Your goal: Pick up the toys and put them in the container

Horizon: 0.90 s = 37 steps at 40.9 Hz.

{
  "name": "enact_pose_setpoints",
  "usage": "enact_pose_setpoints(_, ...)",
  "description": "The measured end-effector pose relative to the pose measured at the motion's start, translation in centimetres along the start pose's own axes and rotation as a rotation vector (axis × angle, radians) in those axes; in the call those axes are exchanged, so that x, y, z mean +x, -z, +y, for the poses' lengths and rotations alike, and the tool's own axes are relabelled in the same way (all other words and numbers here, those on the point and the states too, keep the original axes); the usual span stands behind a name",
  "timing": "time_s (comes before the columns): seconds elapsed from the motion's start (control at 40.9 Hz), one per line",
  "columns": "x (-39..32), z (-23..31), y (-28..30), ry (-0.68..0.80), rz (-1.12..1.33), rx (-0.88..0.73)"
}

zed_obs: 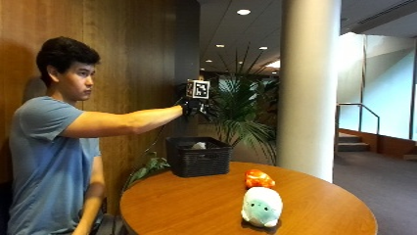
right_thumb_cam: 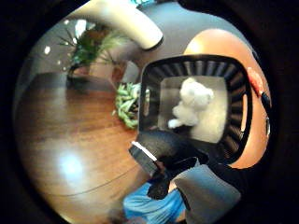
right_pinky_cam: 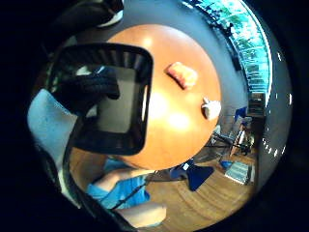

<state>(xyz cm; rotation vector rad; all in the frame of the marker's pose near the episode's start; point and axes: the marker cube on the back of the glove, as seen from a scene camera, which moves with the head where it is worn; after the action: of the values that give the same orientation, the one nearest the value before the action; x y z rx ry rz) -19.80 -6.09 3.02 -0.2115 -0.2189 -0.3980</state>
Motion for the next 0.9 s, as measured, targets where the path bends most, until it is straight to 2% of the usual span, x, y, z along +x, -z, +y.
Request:
enact_pose_setpoints(0.22,3.6,-0.1,2.6,-0.024,0.126,0.092)
enact_pose_setpoints(0.367,1.8,-2.9,3.4,-0.091,0.234,0.097)
enact_pose_setpoints(0.489,6.4,-2.6,4.7,-0.132,0.247,0.130)
enact_pose_setpoints(0.758,18.7,-2.7,6.3,-0.473,0.167,0.219)
enact_pose_setpoints(0.904,26.6,-0.3,5.6,-0.384,0.290,0.160)
